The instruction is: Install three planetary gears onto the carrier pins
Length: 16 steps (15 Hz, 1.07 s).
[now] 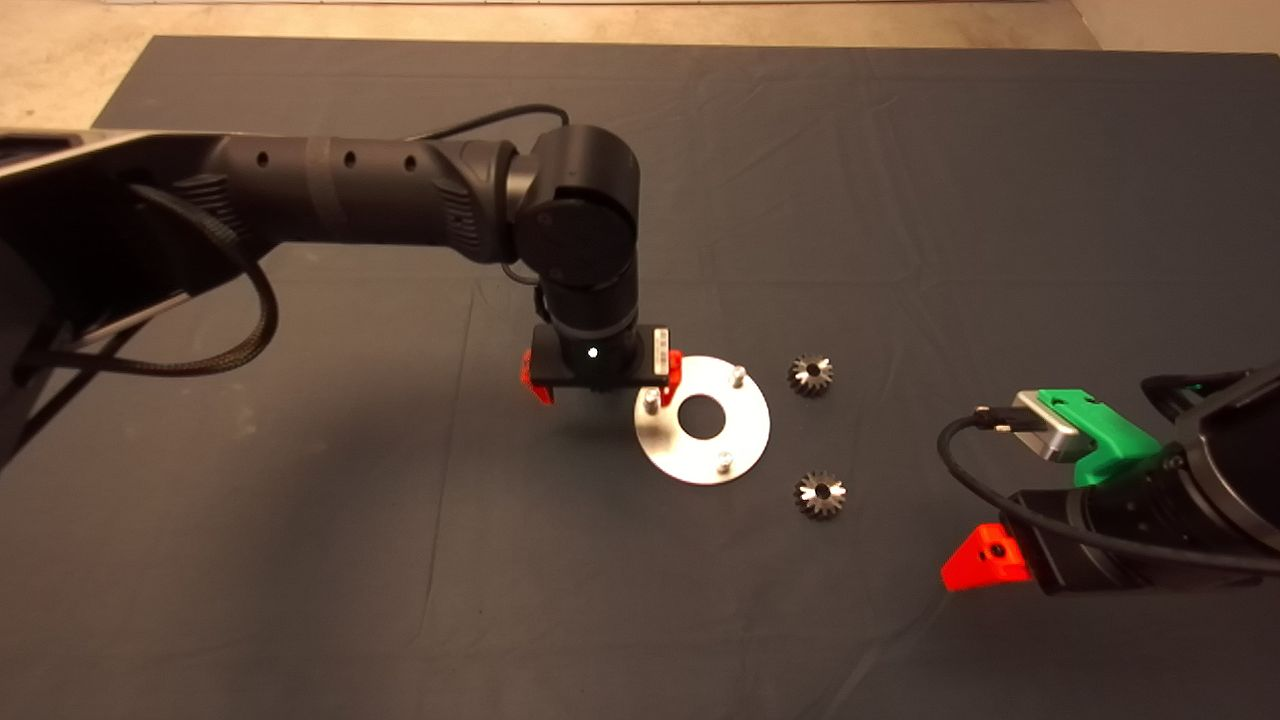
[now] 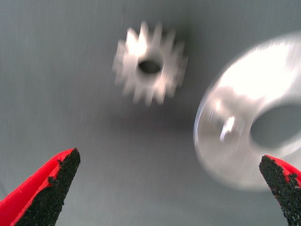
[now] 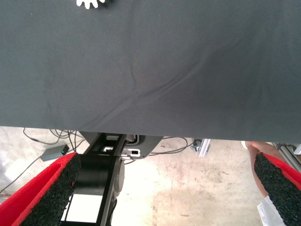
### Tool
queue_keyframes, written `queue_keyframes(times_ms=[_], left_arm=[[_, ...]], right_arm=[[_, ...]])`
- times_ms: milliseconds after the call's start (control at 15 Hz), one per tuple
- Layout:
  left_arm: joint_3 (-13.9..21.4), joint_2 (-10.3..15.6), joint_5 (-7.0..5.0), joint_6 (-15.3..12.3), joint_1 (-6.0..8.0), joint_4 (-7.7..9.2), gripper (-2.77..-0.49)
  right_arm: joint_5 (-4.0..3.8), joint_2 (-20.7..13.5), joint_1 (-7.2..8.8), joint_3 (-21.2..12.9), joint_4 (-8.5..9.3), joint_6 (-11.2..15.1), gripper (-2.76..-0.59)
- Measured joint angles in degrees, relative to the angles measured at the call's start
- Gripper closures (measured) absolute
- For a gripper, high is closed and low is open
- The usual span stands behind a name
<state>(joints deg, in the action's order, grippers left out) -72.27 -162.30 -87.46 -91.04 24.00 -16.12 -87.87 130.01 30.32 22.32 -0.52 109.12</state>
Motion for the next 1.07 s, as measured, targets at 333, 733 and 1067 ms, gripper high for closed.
queue_keyframes(times_ms=[333,733,1067], left_arm=[[-10.3,-4.1,0.24,3.3,0.00,0.41,-2.77],[-12.0,-4.0,0.22,3.5,0.00,1.34,-2.77],[-13.9,-3.9,0.20,4.6,0.00,1.51,-2.77]], right_arm=[[0.00,0.0,0.00,0.0,0.00,0.0,-2.75],[-0.02,0.5,0.00,0.0,0.00,0.0,-2.75],[0.00,1.1,0.00,0.0,0.00,0.0,-2.75]])
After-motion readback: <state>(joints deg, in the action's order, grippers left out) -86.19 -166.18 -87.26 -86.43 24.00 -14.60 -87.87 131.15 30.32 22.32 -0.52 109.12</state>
